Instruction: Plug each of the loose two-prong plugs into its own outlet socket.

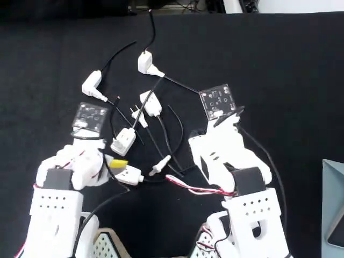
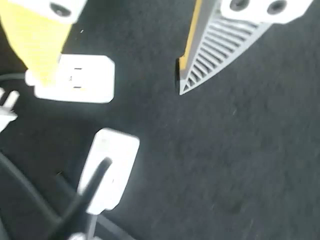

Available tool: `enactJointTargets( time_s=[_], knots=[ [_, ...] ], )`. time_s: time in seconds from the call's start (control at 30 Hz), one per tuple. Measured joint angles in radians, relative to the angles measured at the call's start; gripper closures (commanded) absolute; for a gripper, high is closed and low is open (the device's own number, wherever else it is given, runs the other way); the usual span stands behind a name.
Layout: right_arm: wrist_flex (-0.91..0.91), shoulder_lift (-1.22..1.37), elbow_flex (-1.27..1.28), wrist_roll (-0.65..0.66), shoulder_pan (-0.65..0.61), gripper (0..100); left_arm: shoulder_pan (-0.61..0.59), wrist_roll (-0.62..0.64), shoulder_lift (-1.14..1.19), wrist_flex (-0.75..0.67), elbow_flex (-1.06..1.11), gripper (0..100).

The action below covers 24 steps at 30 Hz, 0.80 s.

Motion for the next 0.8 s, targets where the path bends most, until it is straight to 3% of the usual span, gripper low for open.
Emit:
enactJointTargets(
  time_s=[0.17,0.43,0.63,0.8],
  knots=[
    [-0.006,0.0,0.005,0.0,0.0,98.5,0.035,0.006,0.133,-0.143,-0.002,67],
    [-0.006,0.0,0.025,0.0,0.0,98.5,0.044,0.011,0.552,-0.279,-0.169,67],
    [-0.006,0.0,0.041,0.0,0.0,98.5,0.051,0.011,0.796,-0.362,-0.262,80],
    [-0.006,0.0,0.041,0.0,0.0,98.5,0.091,0.011,0.868,-0.373,-0.288,89]
  ],
)
